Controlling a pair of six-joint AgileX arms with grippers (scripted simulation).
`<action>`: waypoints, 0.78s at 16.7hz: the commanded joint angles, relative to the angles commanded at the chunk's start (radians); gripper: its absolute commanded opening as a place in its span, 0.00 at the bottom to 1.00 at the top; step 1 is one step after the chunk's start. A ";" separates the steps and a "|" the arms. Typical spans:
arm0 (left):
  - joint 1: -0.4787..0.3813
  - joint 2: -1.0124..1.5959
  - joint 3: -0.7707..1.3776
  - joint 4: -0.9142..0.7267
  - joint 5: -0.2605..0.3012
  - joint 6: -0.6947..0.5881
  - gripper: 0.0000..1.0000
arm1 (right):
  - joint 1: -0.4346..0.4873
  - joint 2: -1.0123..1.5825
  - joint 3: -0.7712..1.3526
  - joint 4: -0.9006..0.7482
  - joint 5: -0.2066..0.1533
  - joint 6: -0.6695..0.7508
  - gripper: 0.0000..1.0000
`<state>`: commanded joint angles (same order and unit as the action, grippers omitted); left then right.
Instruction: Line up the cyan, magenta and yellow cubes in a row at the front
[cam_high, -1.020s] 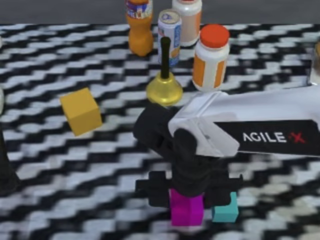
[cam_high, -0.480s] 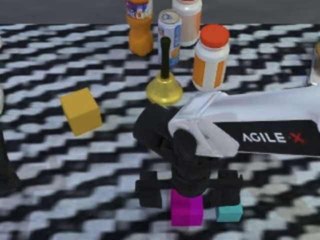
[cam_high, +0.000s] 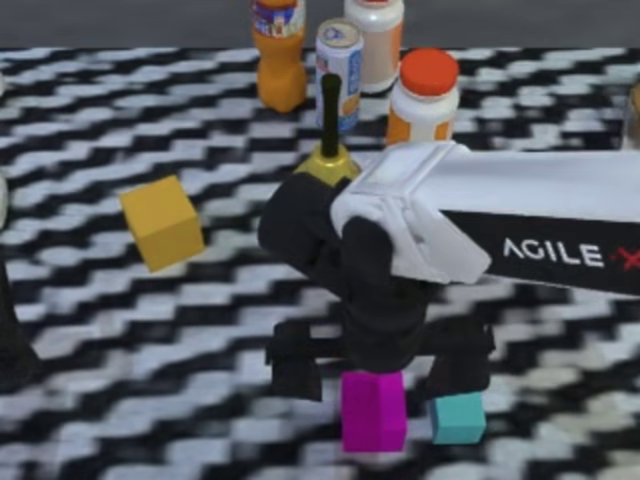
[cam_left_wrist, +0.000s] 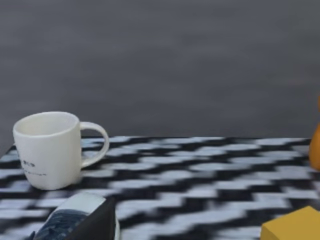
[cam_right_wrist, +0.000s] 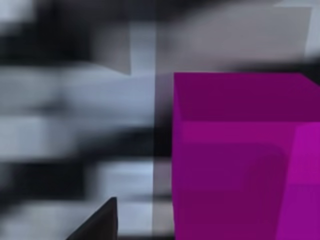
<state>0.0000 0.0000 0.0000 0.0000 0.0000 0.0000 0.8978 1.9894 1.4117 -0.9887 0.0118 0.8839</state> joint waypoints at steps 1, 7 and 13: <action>0.000 0.000 0.000 0.000 0.000 0.000 1.00 | 0.001 -0.014 0.021 -0.038 0.000 0.000 1.00; 0.000 0.000 0.000 0.000 0.000 0.000 1.00 | -0.004 -0.039 0.055 -0.088 0.002 0.000 1.00; -0.022 0.154 0.153 -0.102 0.003 0.071 1.00 | -0.073 -0.191 -0.058 -0.016 0.052 -0.080 1.00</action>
<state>-0.0220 0.1545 0.1534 -0.1024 0.0027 0.0713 0.8252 1.7988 1.3541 -1.0042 0.0641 0.8041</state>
